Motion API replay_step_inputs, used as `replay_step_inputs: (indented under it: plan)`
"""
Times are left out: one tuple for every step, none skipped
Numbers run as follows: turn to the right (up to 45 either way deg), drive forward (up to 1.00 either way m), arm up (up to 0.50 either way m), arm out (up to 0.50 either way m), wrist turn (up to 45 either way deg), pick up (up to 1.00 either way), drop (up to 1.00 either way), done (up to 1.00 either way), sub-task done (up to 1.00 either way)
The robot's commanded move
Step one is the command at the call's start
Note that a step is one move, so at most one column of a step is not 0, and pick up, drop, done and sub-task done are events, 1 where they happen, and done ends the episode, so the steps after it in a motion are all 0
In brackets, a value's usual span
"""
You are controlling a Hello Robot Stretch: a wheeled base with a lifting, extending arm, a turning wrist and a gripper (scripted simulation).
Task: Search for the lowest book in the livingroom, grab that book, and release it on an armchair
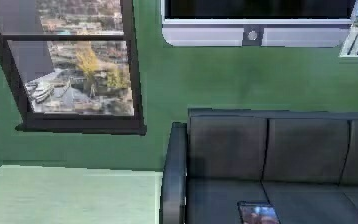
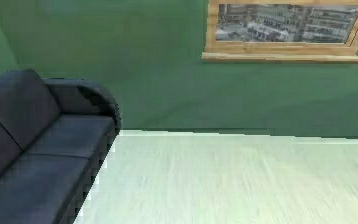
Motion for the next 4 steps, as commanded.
replay_step_inputs:
  plan:
    - [-45.0,0.00,0.00,0.00,0.0,0.00,0.00,0.00,0.00]
    - [-12.0,0.00,0.00,0.00,0.0,0.00,0.00,0.00,0.00]
    - [0.0,0.00,0.42,0.00,0.0,0.00,0.00,0.00,0.00]
    - [0.0,0.00,0.00,0.42,0.0,0.00,0.00,0.00,0.00]
